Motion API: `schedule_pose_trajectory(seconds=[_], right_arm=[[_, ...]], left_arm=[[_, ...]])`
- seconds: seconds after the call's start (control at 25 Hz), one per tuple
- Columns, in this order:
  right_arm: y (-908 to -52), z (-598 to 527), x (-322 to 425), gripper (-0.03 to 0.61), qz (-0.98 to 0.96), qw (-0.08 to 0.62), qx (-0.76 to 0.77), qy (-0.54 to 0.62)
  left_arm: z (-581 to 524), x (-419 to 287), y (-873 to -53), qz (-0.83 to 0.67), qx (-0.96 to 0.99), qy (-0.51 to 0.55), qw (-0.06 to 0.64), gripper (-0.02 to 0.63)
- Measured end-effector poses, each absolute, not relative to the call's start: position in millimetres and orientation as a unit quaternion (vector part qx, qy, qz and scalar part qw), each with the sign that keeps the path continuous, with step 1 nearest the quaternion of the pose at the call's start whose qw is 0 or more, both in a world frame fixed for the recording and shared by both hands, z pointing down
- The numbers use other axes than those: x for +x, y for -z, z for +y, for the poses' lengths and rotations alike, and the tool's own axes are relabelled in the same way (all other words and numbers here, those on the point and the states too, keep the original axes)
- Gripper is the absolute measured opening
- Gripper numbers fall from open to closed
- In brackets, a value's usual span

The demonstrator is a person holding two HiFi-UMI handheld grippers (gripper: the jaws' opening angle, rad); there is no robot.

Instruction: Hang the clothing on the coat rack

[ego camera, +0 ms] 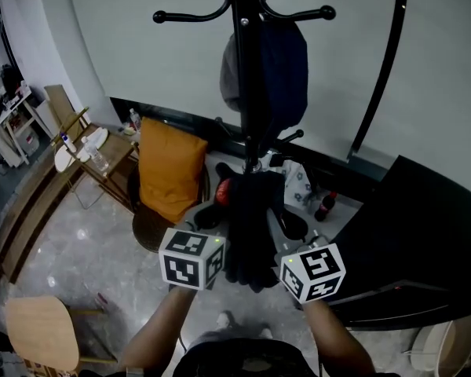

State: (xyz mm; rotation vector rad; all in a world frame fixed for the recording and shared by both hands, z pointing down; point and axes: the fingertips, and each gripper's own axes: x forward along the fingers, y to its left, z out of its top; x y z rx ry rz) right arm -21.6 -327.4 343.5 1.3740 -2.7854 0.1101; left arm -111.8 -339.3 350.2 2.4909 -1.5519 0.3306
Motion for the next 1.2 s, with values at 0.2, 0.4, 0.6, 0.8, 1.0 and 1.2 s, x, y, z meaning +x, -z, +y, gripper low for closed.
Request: schedule_pose_trajectory(seconds=[0.2,0.4,0.6,0.8,1.0,1.2], right_arm=[[-346.4,-335.6,-25.8,0.029,-0.888,0.020,0.458,-0.039],[-346.4,-345.0,-31.7,0.029,-0.882,0.023,0.469,-0.038],[-347.2,-354.6,-34.4,0.029,-0.876,0.020,0.481,-0.039],[-348.2,-365.2,-30.8,0.029,-0.868,0.017,0.494,-0.043],[-349.9,-375.4,-29.7,0.029,-0.863,0.018,0.502,-0.042],[-350.2,-384.3,-34.2,0.029,-0.863,0.020,0.503,-0.040]], left_arm=[[-350.7,-116.4,-349.9,-0.510,0.848,-0.110,0.093,0.032],[-360.6,-121.5,-349.2,-0.500,0.854,-0.106,0.093,0.032],[-369.6,-123.9,-350.8,-0.489,0.861,-0.103,0.094,0.032],[-379.3,-120.6,-351.0,-0.476,0.869,-0.100,0.092,0.032],[-389.5,-118.8,-351.6,-0.467,0.874,-0.094,0.094,0.032],[-397.2,-117.9,-351.8,-0.462,0.878,-0.088,0.095,0.032]])
